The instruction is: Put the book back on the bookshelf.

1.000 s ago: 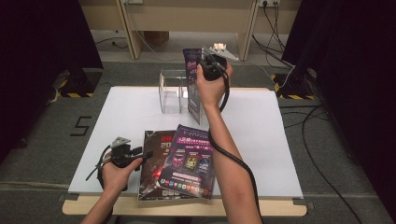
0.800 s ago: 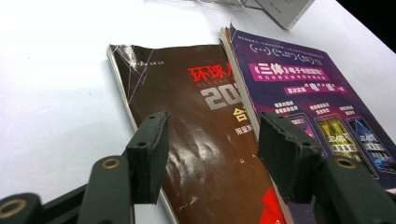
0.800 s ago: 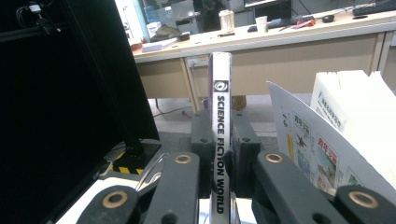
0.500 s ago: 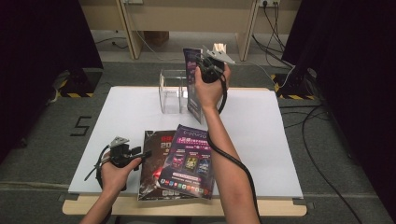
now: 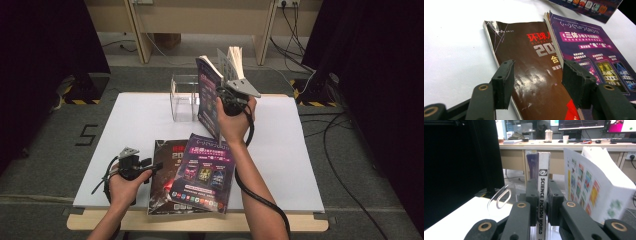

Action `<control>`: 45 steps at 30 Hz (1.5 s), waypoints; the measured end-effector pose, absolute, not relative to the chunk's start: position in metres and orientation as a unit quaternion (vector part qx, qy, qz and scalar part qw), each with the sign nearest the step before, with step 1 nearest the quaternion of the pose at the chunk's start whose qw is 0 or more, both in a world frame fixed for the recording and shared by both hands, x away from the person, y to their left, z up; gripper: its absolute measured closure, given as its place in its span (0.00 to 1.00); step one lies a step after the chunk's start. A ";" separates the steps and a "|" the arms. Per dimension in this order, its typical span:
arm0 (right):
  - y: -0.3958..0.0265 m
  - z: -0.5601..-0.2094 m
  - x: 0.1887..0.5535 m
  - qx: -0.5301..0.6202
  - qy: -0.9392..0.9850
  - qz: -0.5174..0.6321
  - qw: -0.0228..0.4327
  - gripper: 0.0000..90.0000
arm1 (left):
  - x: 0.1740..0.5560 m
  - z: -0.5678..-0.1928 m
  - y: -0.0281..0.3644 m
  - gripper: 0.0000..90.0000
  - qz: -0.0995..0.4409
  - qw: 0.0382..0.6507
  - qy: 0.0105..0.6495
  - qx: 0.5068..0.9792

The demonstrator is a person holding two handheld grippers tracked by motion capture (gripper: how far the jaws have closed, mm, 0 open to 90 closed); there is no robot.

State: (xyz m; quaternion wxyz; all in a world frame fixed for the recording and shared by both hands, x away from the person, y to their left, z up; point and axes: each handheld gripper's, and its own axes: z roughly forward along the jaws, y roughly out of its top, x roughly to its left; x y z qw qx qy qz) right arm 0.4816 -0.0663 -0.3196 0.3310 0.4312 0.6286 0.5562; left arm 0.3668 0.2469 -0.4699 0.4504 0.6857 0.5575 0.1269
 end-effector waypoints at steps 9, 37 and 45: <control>-0.080 -0.334 0.459 0.434 0.633 0.554 0.322 0.91 | 0.366 -0.469 0.245 0.48 0.127 0.450 0.556 0.687; -0.072 -0.321 0.486 0.506 0.634 0.506 0.294 0.84 | 0.366 -0.468 0.245 0.48 0.125 0.453 0.556 0.686; -0.074 -0.316 0.491 0.519 0.643 0.494 0.270 0.91 | 0.366 -0.468 0.245 0.48 0.125 0.452 0.555 0.687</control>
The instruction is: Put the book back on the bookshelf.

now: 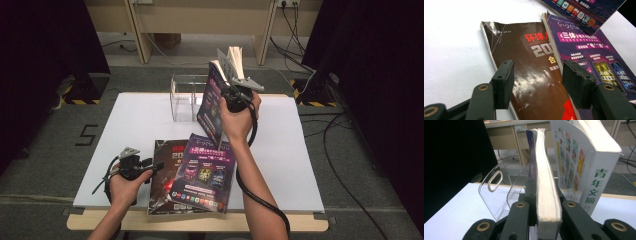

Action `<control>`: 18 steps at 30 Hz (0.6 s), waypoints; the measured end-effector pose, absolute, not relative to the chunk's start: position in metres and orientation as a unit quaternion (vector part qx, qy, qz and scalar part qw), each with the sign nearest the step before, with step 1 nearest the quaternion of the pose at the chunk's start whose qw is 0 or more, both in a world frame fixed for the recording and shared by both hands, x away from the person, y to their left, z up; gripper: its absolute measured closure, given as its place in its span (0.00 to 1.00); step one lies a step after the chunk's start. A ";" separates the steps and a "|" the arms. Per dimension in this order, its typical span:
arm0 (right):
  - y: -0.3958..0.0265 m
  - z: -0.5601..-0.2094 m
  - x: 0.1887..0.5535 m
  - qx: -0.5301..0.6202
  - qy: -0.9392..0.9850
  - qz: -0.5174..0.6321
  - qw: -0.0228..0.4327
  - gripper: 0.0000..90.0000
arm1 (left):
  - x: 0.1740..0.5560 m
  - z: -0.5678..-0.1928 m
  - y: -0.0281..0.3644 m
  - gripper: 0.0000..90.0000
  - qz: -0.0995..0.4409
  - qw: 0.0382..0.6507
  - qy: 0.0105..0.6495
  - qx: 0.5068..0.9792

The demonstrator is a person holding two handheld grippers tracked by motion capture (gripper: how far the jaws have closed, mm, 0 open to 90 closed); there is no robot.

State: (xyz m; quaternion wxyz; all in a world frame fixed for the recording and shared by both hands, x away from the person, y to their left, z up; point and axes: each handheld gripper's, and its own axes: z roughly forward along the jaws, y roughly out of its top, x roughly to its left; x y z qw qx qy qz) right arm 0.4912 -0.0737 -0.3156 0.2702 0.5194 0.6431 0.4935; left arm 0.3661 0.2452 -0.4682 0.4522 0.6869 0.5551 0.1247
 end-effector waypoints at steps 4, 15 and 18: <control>-0.073 -0.315 0.490 0.512 0.647 0.497 0.267 0.92 | 0.366 -0.468 0.245 0.48 0.124 0.451 0.556 0.687; -0.064 -0.315 0.485 0.487 0.644 0.524 0.271 0.92 | 0.366 -0.468 0.246 0.48 0.125 0.452 0.556 0.686; -0.062 -0.315 0.485 0.482 0.645 0.526 0.273 0.92 | 0.366 -0.467 0.247 0.48 0.127 0.452 0.555 0.686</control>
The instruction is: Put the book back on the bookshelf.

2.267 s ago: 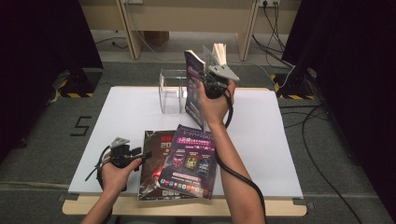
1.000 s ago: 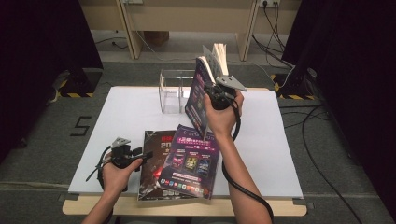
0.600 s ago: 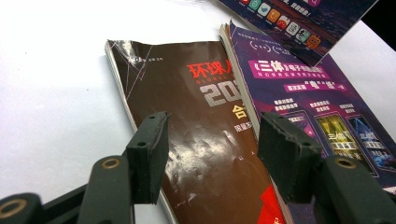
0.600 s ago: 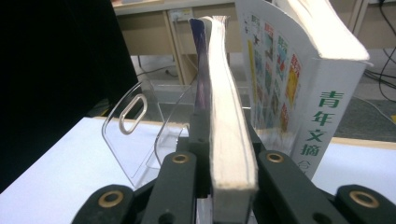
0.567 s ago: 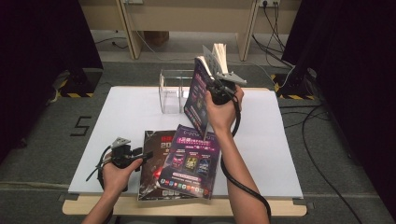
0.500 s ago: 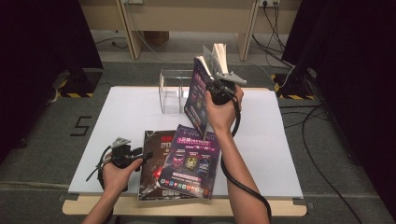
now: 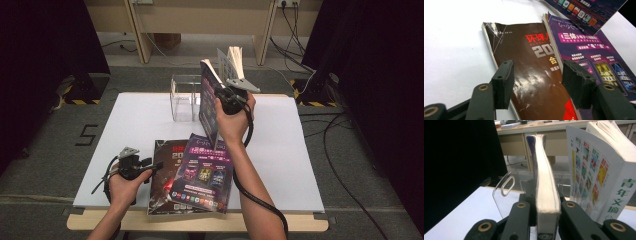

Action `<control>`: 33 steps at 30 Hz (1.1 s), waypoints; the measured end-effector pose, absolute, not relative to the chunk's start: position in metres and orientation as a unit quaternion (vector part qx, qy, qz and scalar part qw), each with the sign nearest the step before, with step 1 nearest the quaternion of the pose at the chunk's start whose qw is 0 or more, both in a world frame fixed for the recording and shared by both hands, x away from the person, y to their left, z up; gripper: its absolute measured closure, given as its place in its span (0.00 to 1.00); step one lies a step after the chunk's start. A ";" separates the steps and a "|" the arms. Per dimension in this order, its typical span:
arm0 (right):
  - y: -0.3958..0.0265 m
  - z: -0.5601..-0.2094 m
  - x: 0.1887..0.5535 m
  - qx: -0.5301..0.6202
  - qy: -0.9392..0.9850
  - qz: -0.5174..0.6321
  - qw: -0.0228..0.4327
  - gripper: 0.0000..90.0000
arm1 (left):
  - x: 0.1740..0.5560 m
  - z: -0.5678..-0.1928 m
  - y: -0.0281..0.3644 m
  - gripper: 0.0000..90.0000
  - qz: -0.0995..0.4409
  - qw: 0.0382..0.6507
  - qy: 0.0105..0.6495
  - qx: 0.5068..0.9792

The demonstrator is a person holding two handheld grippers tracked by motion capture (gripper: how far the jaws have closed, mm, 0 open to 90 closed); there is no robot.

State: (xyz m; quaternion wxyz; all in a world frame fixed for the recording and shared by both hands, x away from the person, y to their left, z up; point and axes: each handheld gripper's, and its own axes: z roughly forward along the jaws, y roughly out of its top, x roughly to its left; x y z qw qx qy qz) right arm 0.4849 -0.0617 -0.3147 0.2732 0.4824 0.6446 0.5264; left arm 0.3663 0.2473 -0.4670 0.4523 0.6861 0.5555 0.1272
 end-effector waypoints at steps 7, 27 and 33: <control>-0.058 -0.313 0.488 0.477 0.640 0.533 0.280 0.92 | 0.366 -0.467 0.247 0.48 0.127 0.451 0.555 0.687; -0.051 -0.305 0.500 0.476 0.630 0.538 0.293 0.92 | 0.367 -0.468 0.248 0.48 0.126 0.452 0.555 0.687; -0.051 -0.306 0.503 0.484 0.625 0.539 0.293 0.92 | 0.367 -0.468 0.248 0.48 0.128 0.453 0.556 0.685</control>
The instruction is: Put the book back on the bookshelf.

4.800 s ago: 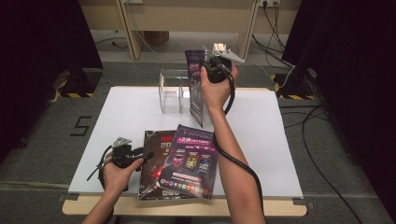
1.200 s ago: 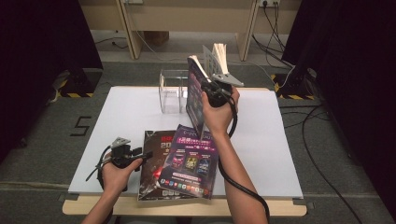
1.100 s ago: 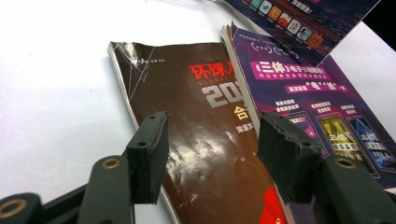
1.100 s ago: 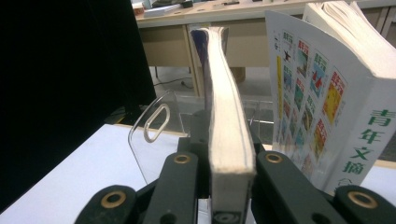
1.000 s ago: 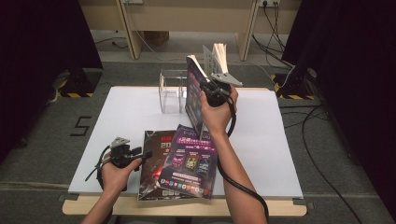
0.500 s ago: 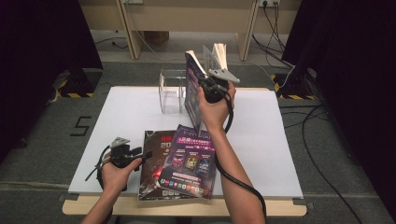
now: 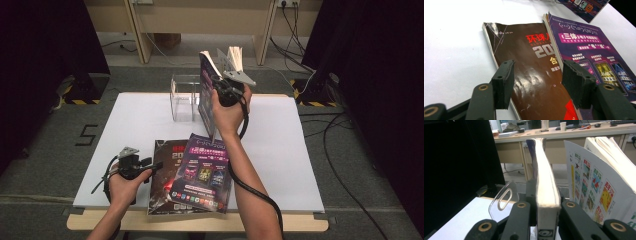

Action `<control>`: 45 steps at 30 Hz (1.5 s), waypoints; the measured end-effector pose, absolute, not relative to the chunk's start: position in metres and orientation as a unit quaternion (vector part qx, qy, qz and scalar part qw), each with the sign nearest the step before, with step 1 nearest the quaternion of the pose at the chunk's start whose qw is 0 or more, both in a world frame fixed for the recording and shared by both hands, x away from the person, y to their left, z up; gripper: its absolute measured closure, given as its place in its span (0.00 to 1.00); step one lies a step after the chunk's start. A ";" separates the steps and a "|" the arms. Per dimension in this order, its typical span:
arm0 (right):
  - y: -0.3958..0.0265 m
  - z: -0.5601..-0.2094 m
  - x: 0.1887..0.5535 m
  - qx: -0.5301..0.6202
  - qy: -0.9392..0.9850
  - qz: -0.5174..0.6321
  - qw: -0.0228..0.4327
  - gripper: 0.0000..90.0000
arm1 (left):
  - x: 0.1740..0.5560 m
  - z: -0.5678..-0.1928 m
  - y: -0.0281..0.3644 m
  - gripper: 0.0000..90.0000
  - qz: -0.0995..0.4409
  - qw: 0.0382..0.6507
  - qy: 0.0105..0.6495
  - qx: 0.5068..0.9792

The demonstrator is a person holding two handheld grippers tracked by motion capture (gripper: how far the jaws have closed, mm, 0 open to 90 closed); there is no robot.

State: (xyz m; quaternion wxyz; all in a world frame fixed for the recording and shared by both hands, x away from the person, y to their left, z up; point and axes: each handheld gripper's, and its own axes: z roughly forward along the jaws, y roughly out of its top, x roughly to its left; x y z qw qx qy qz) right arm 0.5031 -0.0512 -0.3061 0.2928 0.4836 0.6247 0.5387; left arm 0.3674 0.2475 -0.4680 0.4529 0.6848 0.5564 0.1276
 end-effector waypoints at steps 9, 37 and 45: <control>-0.051 -0.306 0.510 0.484 0.622 0.537 0.300 0.92 | 0.368 -0.468 0.248 0.48 0.125 0.453 0.556 0.685; -0.049 -0.303 0.527 0.490 0.616 0.534 0.309 0.92 | 0.368 -0.468 0.249 0.48 0.125 0.451 0.554 0.689; -0.047 -0.304 0.532 0.491 0.616 0.531 0.312 0.92 | 0.368 -0.468 0.249 0.48 0.125 0.451 0.554 0.688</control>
